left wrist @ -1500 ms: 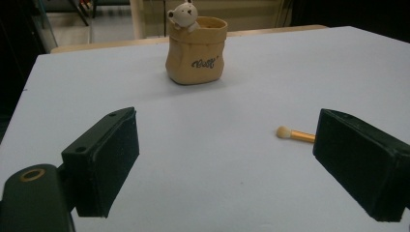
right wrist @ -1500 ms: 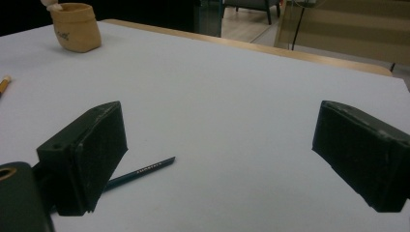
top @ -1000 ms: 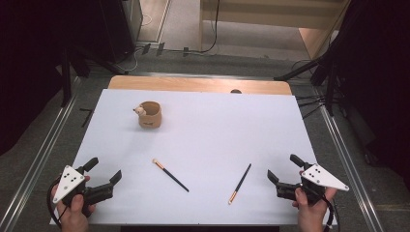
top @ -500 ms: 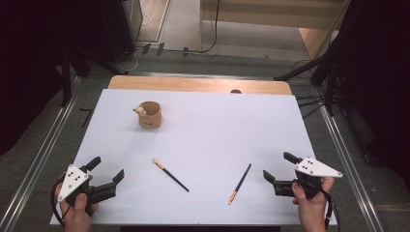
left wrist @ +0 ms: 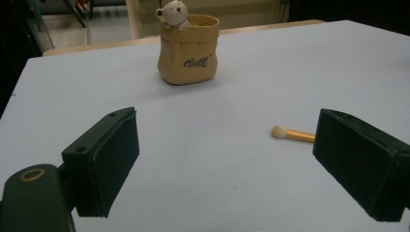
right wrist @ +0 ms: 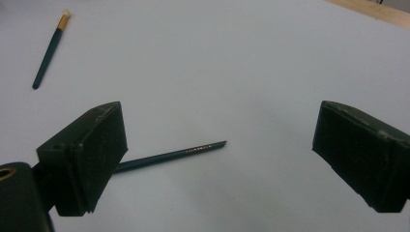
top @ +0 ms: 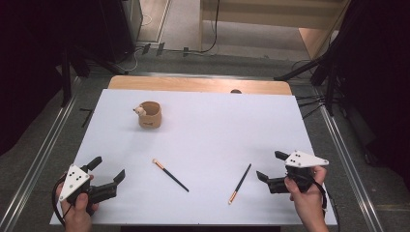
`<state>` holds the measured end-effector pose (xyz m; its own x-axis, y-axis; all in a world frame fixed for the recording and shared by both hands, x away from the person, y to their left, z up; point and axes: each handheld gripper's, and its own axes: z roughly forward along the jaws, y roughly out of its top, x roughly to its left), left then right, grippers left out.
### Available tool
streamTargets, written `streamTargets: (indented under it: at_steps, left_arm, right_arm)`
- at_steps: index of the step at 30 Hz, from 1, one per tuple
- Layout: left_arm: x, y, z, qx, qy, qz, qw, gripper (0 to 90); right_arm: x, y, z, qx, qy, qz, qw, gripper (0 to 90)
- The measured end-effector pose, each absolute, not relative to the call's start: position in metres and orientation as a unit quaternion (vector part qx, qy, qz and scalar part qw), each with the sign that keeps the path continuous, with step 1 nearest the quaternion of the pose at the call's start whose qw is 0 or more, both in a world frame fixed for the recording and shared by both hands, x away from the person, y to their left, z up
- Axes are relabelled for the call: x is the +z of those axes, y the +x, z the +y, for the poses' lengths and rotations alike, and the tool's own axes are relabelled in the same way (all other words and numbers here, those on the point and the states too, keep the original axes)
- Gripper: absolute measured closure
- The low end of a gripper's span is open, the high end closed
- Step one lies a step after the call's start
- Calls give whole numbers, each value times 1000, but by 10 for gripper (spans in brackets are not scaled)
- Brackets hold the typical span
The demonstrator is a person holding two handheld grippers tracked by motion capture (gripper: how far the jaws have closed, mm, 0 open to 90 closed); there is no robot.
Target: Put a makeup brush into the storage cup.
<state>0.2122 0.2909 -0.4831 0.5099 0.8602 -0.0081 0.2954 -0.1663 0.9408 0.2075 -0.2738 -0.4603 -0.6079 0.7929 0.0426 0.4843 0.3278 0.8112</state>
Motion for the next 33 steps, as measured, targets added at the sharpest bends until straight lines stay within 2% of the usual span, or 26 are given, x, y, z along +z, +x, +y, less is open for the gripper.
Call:
streamTargets:
  at_steps: [33]
  left_arm:
    - [-484,212,288,280,715,403,498,95]
  right_arm:
    - [-440,253,-226,305,298,896,128,47]
